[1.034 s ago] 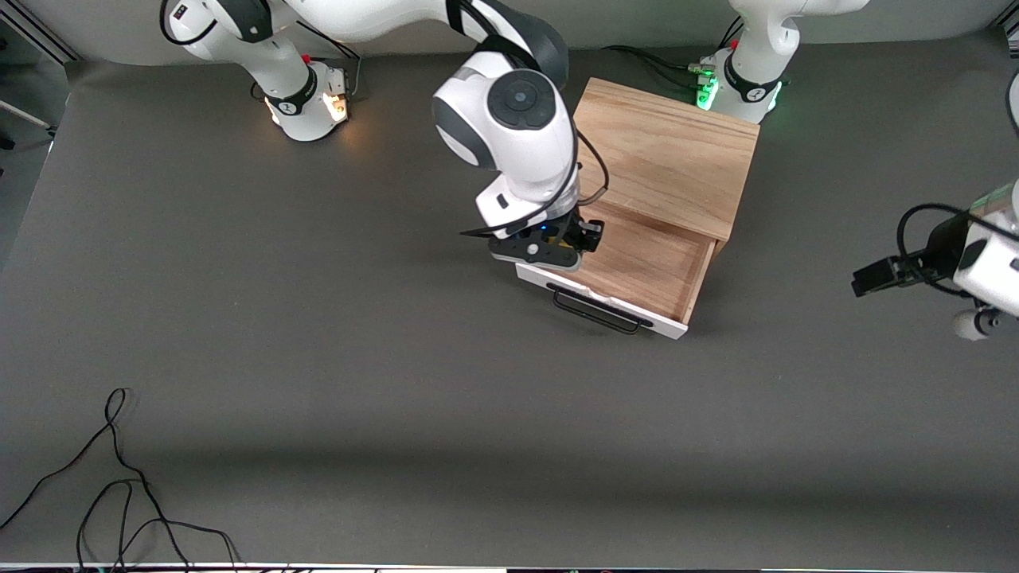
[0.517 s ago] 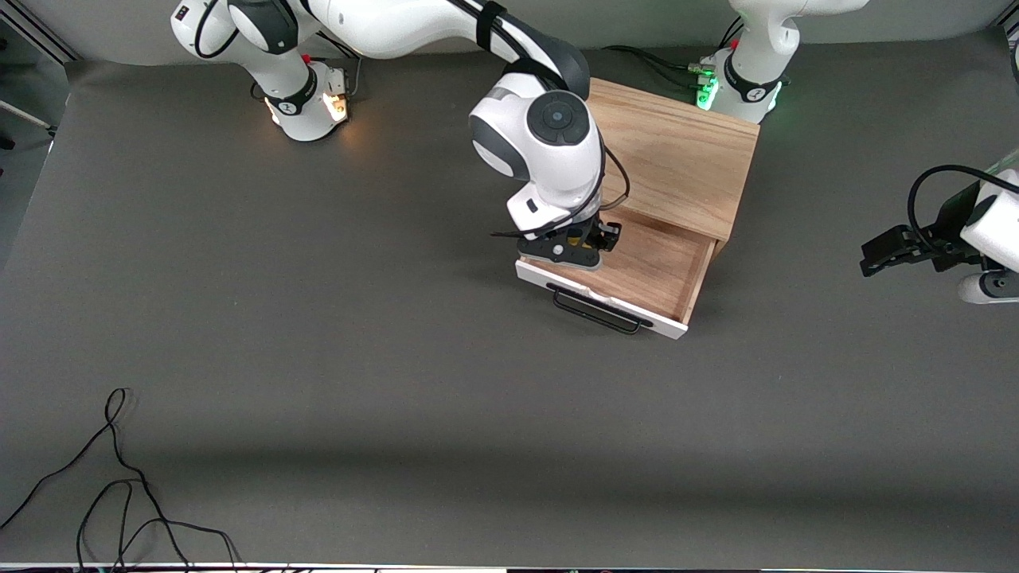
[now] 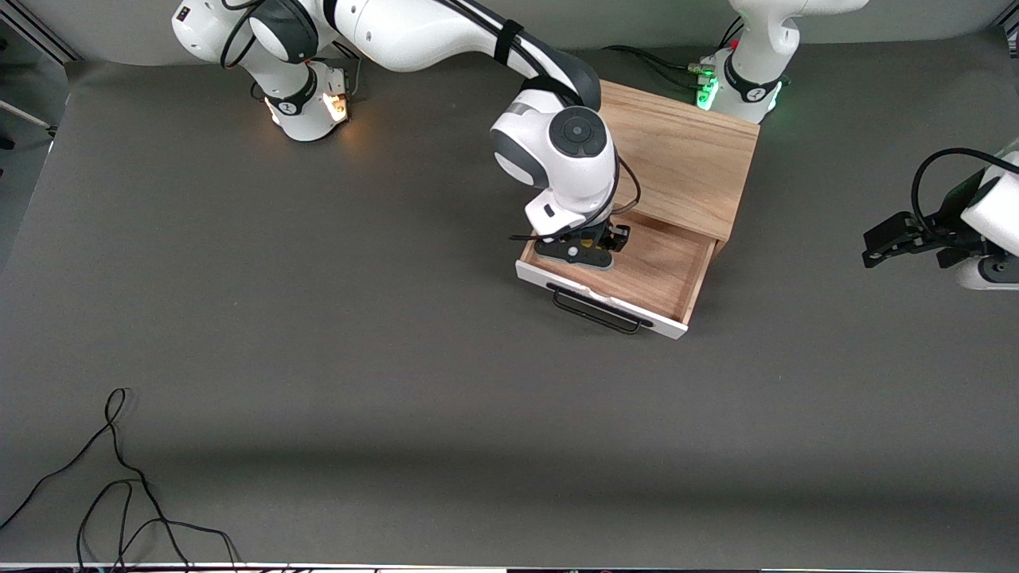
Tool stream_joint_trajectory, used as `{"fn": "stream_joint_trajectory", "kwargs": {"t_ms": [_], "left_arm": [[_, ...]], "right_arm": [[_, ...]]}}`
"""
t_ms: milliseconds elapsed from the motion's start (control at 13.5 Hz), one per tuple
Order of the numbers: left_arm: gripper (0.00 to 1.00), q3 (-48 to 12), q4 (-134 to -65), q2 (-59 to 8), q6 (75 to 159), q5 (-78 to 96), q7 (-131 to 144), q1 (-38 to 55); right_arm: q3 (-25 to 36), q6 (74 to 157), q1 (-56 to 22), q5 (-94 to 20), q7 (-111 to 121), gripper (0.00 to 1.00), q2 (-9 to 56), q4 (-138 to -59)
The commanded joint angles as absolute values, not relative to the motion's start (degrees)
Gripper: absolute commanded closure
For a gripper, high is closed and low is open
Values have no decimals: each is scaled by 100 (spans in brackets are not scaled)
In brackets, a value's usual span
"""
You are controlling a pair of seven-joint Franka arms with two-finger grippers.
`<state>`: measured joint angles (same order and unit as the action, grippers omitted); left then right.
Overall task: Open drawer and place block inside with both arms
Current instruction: 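Lower the yellow cube into the open drawer and open the right gripper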
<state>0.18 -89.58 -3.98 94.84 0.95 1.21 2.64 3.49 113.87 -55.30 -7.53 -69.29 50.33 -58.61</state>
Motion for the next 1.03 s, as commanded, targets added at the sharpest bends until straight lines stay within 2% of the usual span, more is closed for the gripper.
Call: {"fn": "stream_joint_trajectory", "kwargs": {"t_ms": [0,74,369,517,961], "left_arm": [[0,18,-9211,-193,9527,62,18,351],[0,26,-9237,-193,9510,27,18,352],[0,26,-9290,-167,9466,-35,-87,352],[0,26,-9290,-158,9457,-35,-88,343],[0,26,-9237,-167,9378,-35,-88,343]], "right_arm": [[387,11417,-5634,-756,-7241,27,5185,-5651],[387,11452,-5625,-765,-7355,0,5177,-5651],[395,11435,-5616,-756,-7348,0,5072,-5643],[439,11225,-5537,-747,-7269,0,4792,-5643],[457,9768,-4485,-773,-5709,0,3658,-5660]]}}
